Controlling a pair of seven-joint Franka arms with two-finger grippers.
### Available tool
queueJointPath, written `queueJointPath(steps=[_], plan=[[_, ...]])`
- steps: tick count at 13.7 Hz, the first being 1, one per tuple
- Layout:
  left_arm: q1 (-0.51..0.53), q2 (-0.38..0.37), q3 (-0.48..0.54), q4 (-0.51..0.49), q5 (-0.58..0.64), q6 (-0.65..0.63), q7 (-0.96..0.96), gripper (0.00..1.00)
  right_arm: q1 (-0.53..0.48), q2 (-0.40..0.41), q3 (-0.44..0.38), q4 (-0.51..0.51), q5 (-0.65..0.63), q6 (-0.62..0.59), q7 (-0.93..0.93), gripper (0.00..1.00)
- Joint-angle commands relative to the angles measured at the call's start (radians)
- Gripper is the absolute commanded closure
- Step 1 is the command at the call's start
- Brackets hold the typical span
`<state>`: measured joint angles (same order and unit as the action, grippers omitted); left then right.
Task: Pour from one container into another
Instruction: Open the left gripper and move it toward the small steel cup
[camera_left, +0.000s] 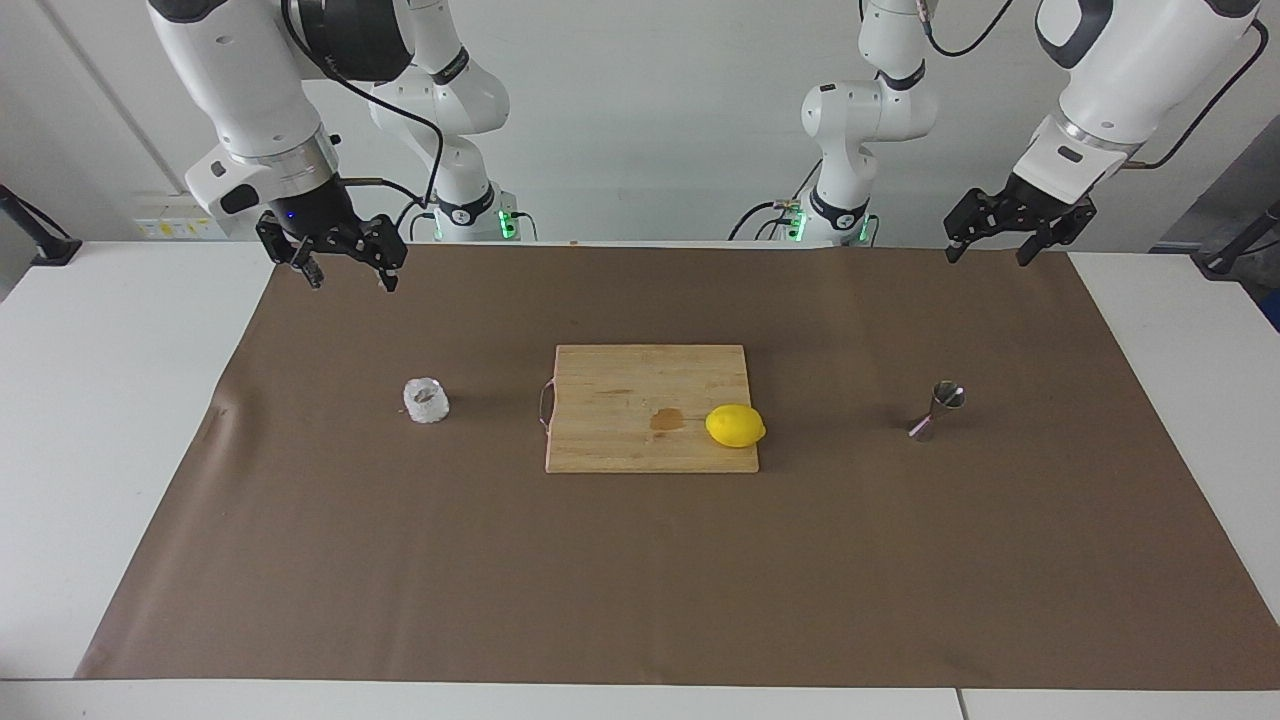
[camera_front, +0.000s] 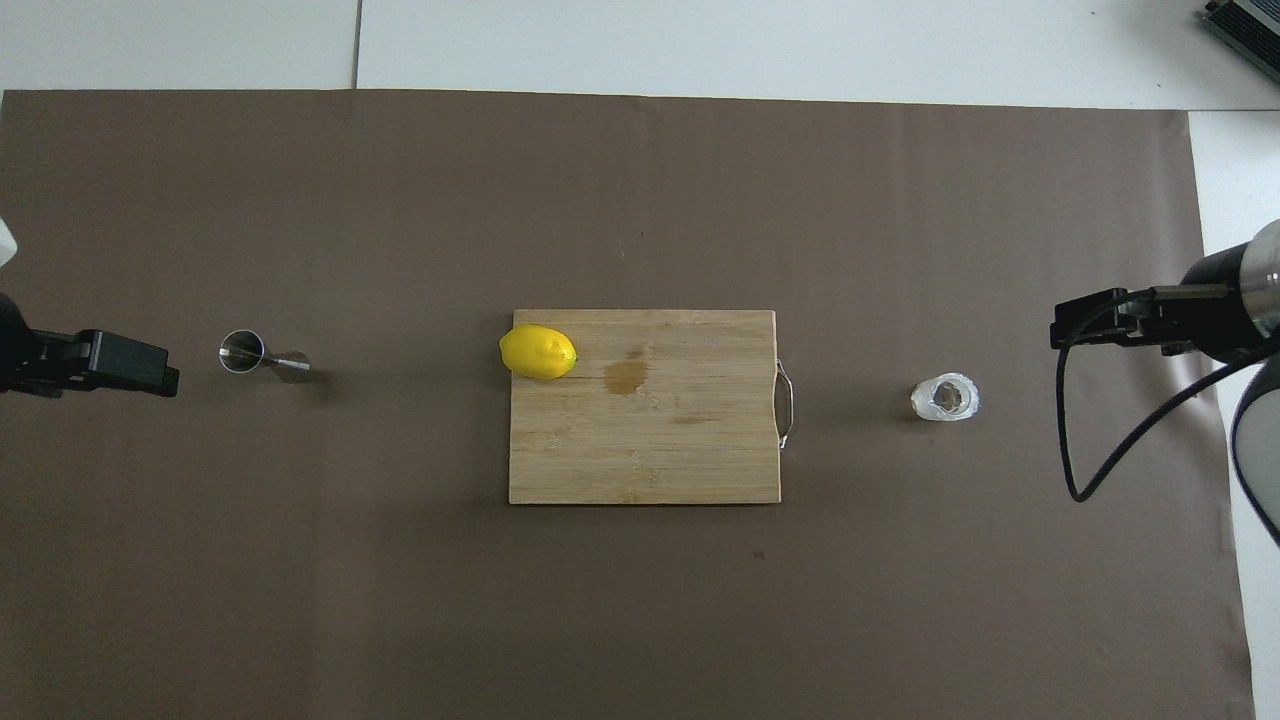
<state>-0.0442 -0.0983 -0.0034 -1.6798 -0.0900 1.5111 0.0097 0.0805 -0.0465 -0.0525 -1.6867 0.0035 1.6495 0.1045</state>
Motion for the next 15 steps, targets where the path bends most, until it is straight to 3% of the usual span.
queueJointPath(steps=[1,6,9,12,15], plan=[[0.042,0.008,0.011,-0.005,-0.107,-0.034,0.013,0.0,-0.007,-0.026,-0.001,-0.024,0.03,-0.005,-0.029,0.0],[0.165,0.083,0.011,0.005,-0.25,-0.133,0.013,0.0,-0.015,-0.026,-0.001,-0.025,0.03,-0.005,-0.029,0.0],[0.205,0.21,0.02,0.07,-0.321,-0.206,0.015,0.0,-0.013,-0.026,-0.001,-0.025,0.03,-0.005,-0.029,0.0],[0.271,0.265,0.02,0.074,-0.413,-0.206,0.015,0.0,-0.013,-0.026,-0.001,-0.025,0.03,-0.005,-0.029,0.0],[0.277,0.337,0.046,0.078,-0.422,-0.209,0.015,0.0,-0.013,-0.026,-0.001,-0.025,0.03,-0.005,-0.029,0.0]])
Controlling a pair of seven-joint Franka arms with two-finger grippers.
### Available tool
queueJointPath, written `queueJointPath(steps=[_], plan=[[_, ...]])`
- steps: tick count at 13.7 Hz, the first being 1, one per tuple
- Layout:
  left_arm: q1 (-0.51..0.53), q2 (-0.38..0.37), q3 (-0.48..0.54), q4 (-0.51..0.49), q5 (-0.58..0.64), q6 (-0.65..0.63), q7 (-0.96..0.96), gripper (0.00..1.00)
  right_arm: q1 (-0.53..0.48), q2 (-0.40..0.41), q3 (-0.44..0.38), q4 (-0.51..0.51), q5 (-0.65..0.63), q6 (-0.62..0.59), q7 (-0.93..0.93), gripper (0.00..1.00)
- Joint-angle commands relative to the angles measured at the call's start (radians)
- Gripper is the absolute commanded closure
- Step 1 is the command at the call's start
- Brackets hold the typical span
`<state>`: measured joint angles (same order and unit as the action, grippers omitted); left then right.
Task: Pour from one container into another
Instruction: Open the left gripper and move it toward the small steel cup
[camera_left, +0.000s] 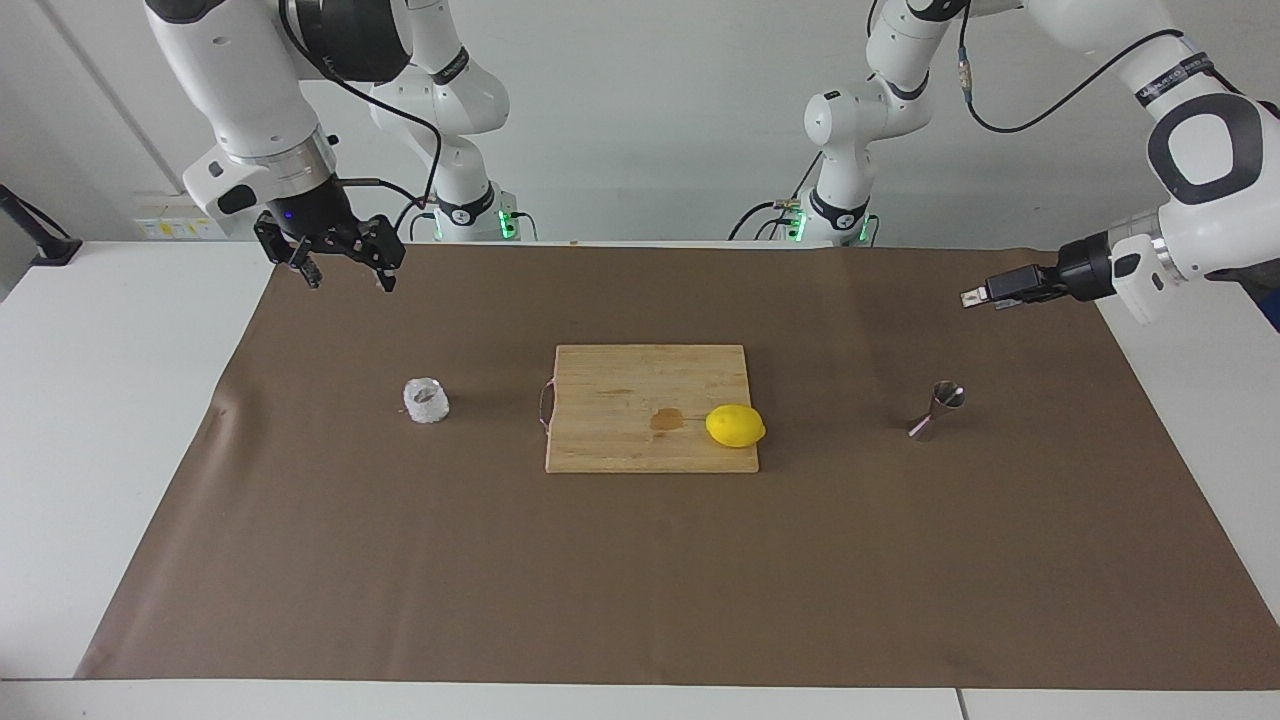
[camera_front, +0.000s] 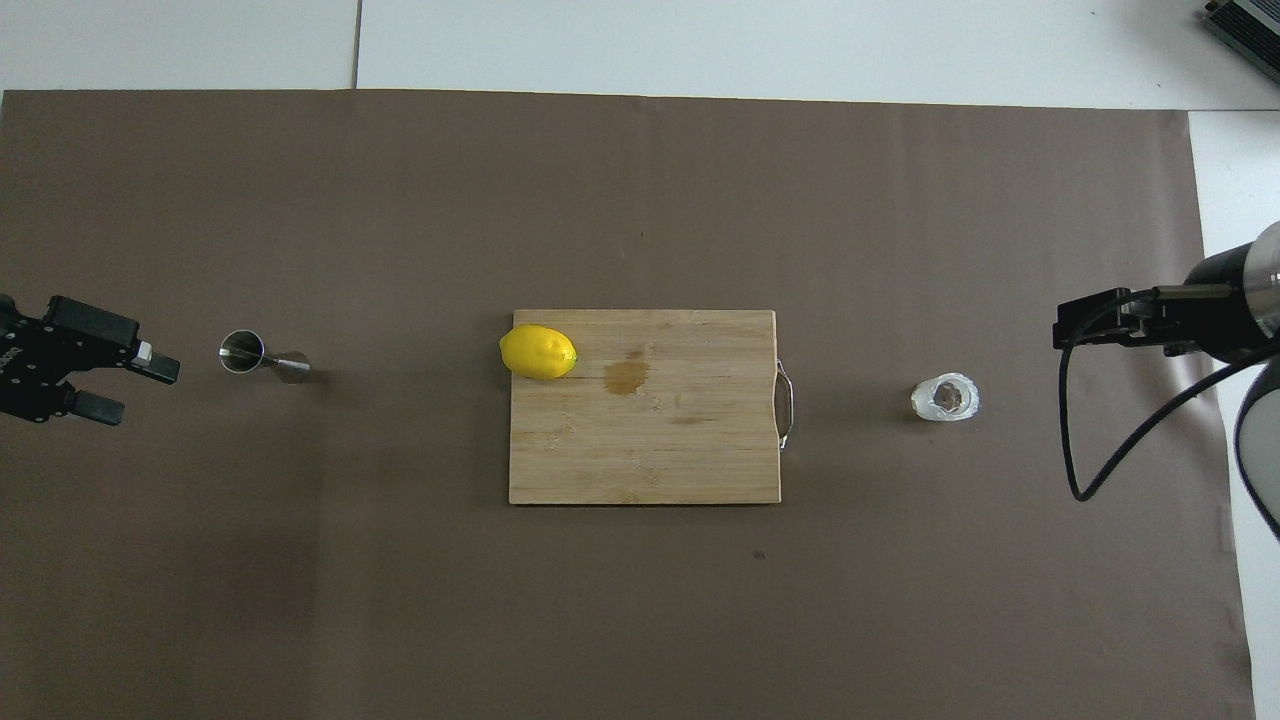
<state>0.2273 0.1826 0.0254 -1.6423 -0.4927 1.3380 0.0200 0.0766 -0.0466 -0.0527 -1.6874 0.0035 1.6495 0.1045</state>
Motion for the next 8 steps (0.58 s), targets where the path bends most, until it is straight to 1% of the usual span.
queueJointPath(steps=[1,2,5,8], plan=[[0.003,0.089,0.036,0.042,-0.018,-0.037,0.003,0.0,-0.009,-0.025,-0.001,-0.024,0.03,-0.005,-0.029,0.0],[0.001,0.11,0.056,0.048,-0.018,-0.039,0.003,0.0,-0.009,-0.025,-0.001,-0.024,0.03,-0.005,-0.029,0.0],[-0.014,0.224,0.129,0.139,-0.018,-0.169,0.005,0.0,-0.009,-0.025,-0.001,-0.024,0.03,-0.005,-0.029,0.0],[-0.014,0.254,0.136,0.139,-0.021,-0.181,0.005,0.0,-0.009,-0.025,-0.001,-0.024,0.03,-0.005,-0.029,0.0]])
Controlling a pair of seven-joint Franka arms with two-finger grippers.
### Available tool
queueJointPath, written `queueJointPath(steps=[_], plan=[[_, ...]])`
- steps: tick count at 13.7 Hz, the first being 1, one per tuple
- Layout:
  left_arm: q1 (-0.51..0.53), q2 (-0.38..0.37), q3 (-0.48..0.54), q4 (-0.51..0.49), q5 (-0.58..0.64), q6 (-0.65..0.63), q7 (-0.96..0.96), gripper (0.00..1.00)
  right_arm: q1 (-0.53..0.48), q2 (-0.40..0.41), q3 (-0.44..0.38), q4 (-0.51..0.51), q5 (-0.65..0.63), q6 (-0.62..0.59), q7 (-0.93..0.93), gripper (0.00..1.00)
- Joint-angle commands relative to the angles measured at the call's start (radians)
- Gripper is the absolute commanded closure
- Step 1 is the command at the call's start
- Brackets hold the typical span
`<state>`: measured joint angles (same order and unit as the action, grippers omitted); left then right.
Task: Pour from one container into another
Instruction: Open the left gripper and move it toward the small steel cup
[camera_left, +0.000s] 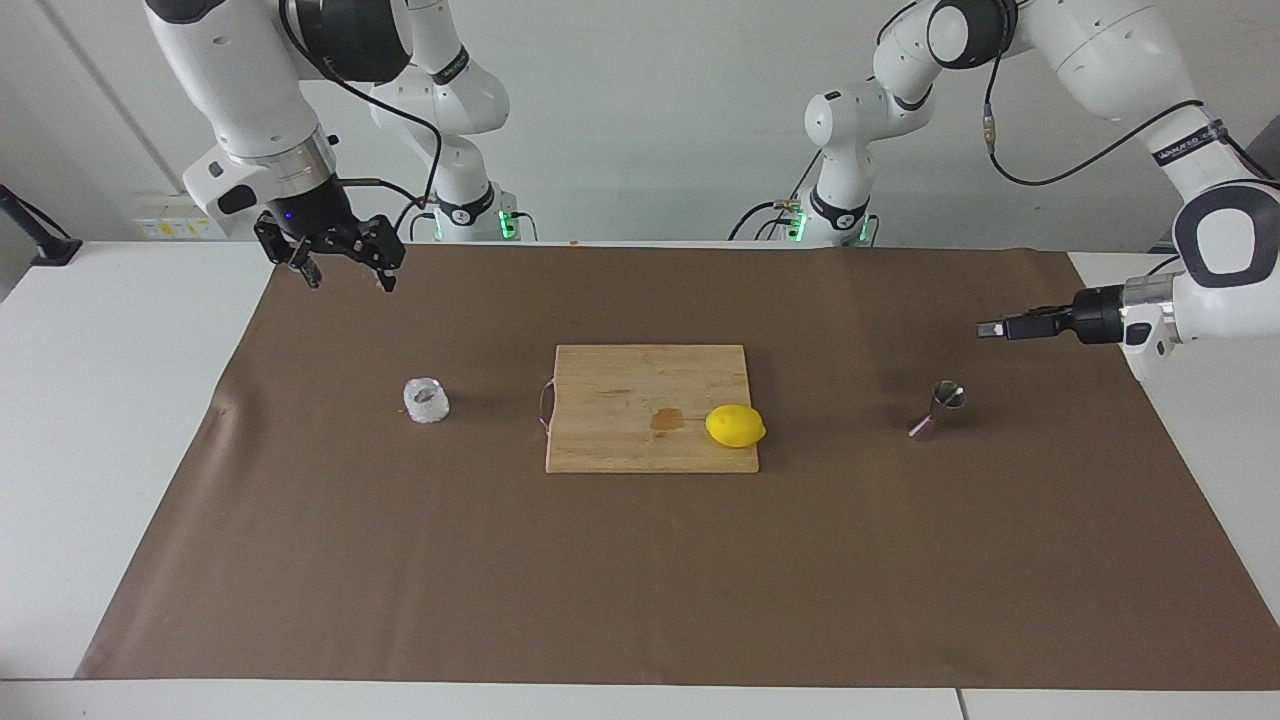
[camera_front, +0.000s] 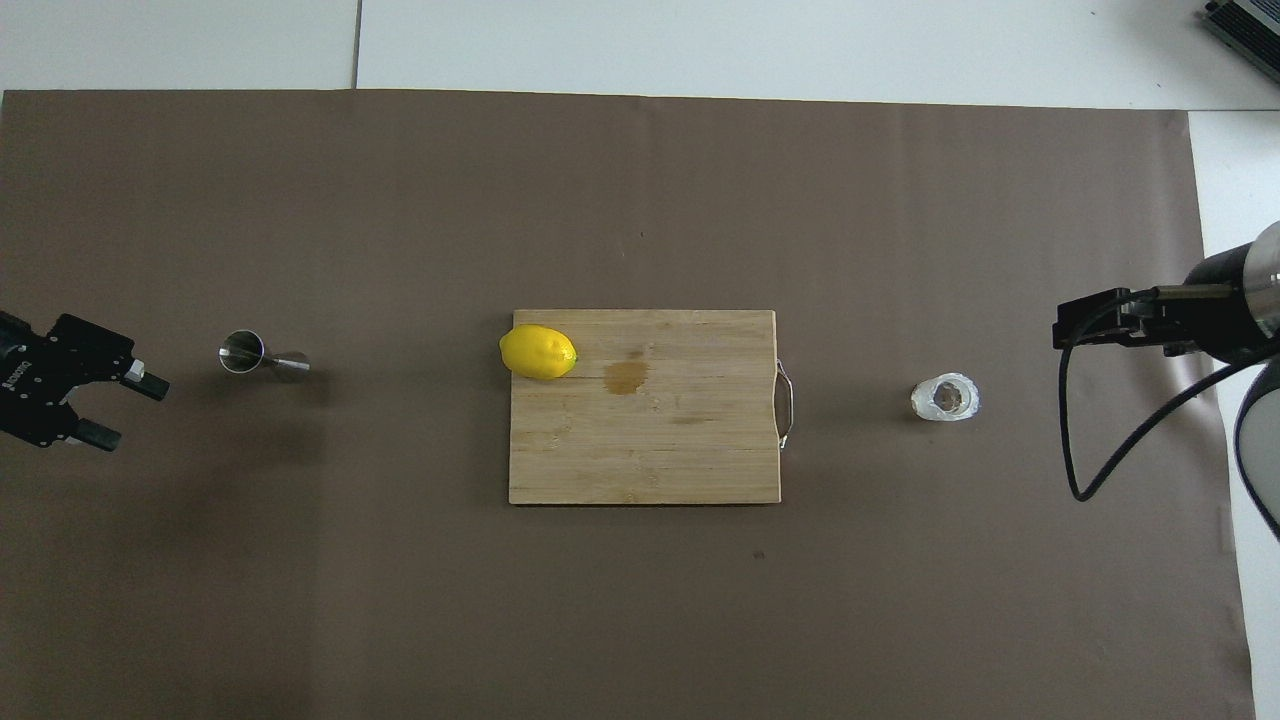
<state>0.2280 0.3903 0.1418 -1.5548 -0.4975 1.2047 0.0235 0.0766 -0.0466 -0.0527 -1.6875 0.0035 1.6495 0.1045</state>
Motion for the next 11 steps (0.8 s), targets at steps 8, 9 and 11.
queueJointPath(steps=[8,9,11], plan=[[-0.056,0.033,0.136,-0.059,-0.199,-0.011,-0.181,0.0,-0.011,-0.025,-0.001,-0.024,0.03,-0.005,-0.032,0.0],[-0.073,0.021,0.154,-0.08,-0.217,0.007,-0.221,0.0,-0.011,-0.025,-0.001,-0.024,0.03,-0.005,-0.032,0.0],[-0.125,0.013,0.205,-0.129,-0.266,0.048,-0.281,0.0,-0.009,-0.027,-0.001,-0.026,0.03,-0.005,-0.032,0.0]])
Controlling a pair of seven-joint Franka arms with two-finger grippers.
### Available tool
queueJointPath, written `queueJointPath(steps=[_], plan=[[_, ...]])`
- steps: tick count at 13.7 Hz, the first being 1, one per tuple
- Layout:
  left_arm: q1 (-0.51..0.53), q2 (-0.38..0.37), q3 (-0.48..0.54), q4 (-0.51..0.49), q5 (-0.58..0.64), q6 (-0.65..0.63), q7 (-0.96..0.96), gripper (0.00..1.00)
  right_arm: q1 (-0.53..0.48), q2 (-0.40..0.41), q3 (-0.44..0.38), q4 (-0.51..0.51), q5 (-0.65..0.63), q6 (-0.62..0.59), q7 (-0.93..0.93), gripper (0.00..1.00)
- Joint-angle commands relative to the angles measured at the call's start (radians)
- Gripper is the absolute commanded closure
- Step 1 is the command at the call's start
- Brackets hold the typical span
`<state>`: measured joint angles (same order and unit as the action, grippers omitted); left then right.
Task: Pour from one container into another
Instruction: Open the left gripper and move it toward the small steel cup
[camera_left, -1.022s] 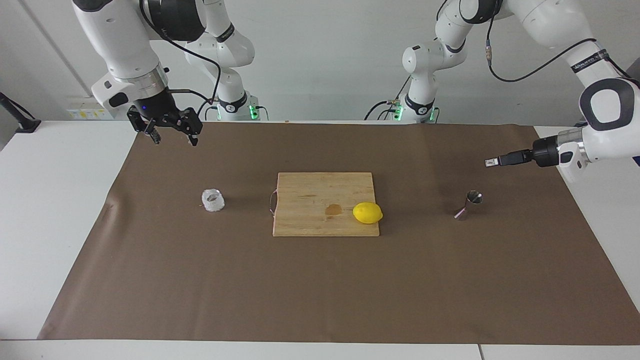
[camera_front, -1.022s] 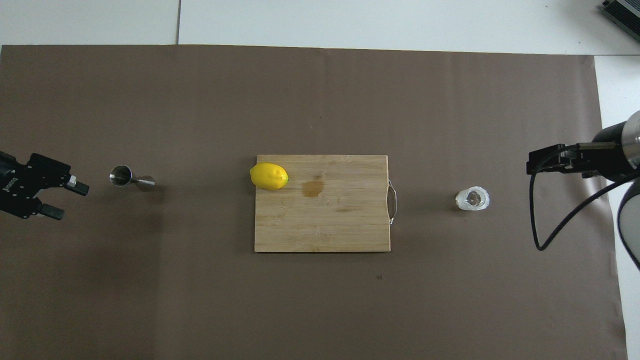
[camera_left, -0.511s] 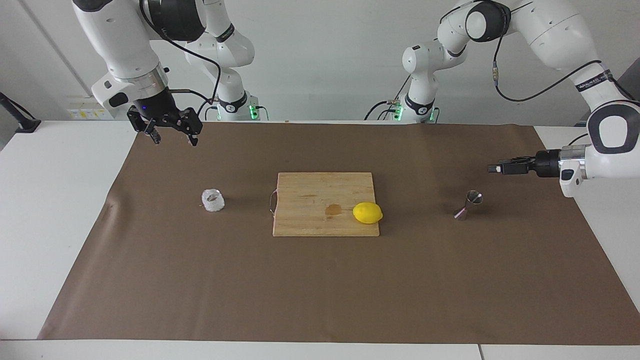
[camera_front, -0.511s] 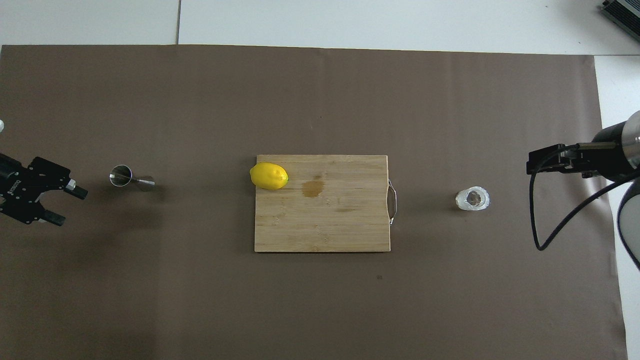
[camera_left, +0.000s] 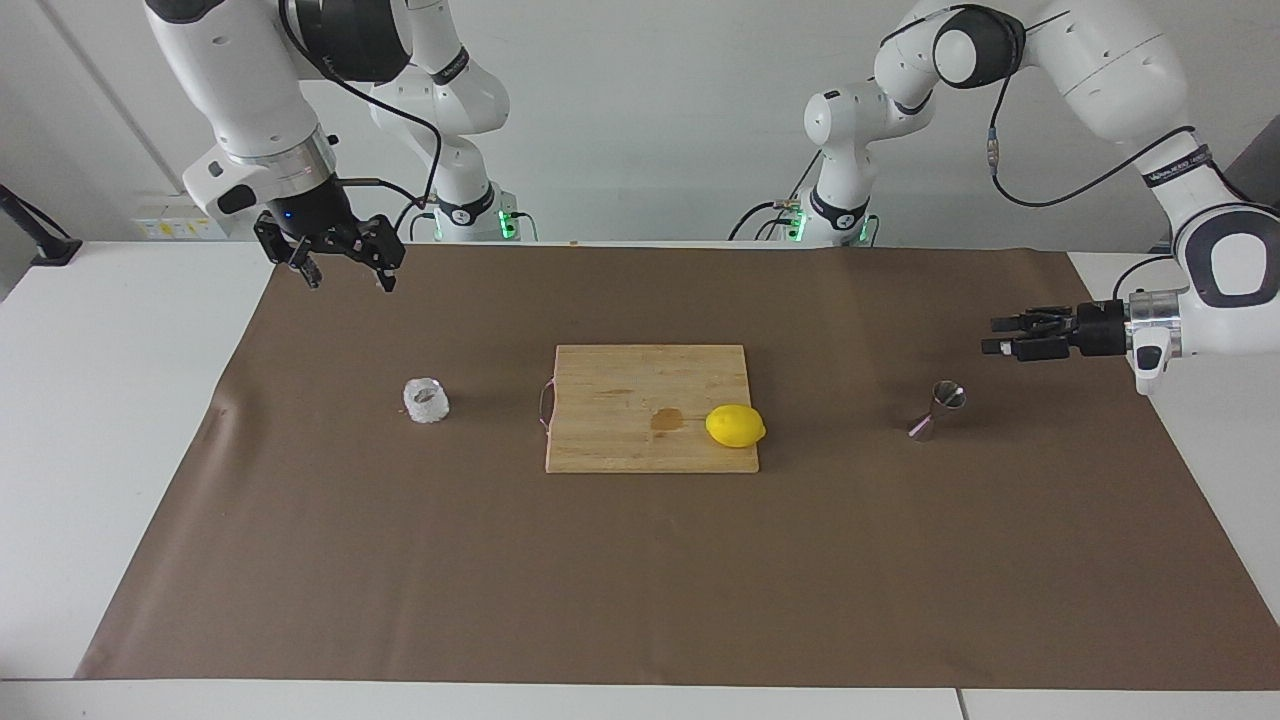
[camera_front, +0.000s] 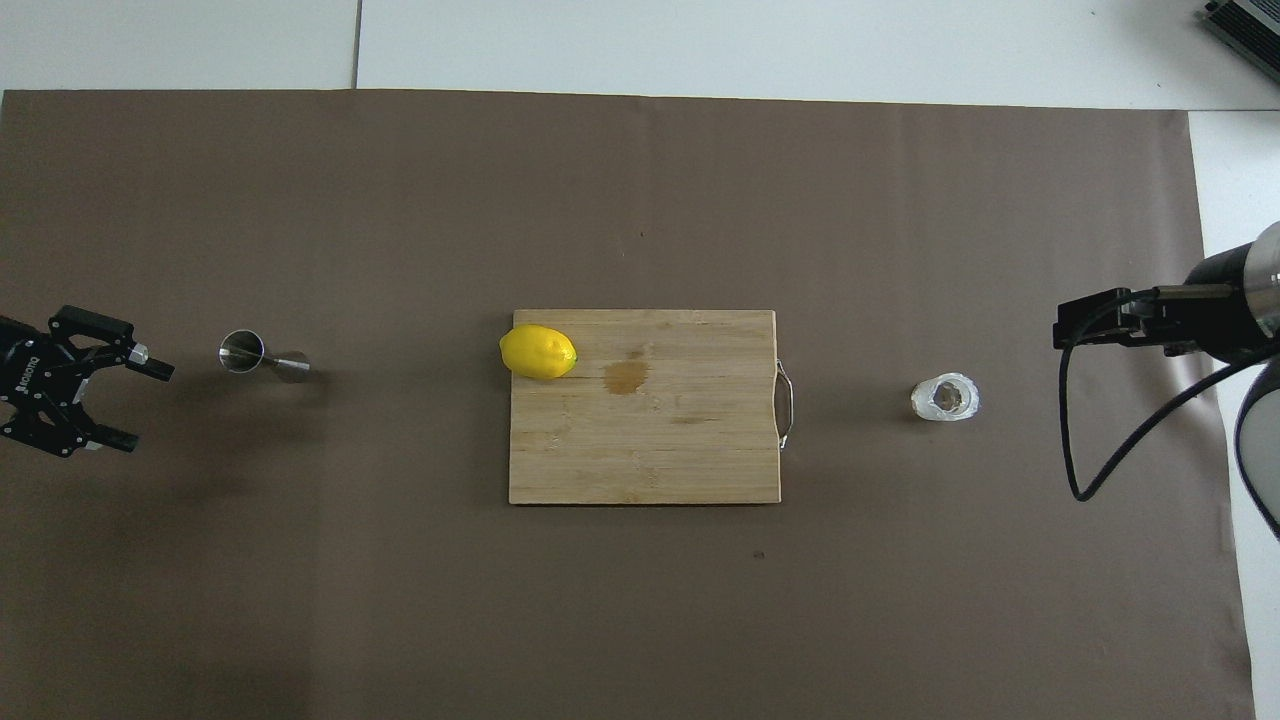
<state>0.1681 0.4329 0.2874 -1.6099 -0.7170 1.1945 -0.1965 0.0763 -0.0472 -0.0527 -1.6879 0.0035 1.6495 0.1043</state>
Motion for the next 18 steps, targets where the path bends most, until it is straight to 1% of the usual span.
queueJointPath(steps=[1,3,5,7,9,14,18], plan=[[-0.099,-0.039,0.09,-0.111,-0.068,0.095,-0.078,0.0,-0.01,-0.026,-0.001,-0.026,0.03,-0.005,-0.032,0.0],[-0.156,-0.042,0.149,-0.137,-0.085,0.103,-0.106,0.0,-0.01,-0.026,-0.001,-0.026,0.03,-0.007,-0.032,0.0],[-0.173,-0.045,0.174,-0.171,-0.13,0.103,-0.205,0.0,-0.01,-0.026,-0.001,-0.027,0.03,-0.005,-0.032,0.0],[-0.173,-0.049,0.179,-0.197,-0.168,0.108,-0.286,0.0,-0.01,-0.026,-0.001,-0.027,0.03,-0.007,-0.032,0.0],[-0.174,-0.054,0.193,-0.221,-0.202,0.14,-0.311,0.0,-0.01,-0.03,-0.001,-0.029,0.03,-0.005,-0.034,0.0],[-0.174,-0.065,0.193,-0.275,-0.366,0.207,-0.337,0.0,-0.01,-0.03,-0.001,-0.032,0.03,-0.005,-0.034,0.0],[-0.174,-0.065,0.193,-0.298,-0.413,0.247,-0.365,0.0,-0.01,-0.03,-0.001,-0.03,0.03,-0.005,-0.034,0.0]])
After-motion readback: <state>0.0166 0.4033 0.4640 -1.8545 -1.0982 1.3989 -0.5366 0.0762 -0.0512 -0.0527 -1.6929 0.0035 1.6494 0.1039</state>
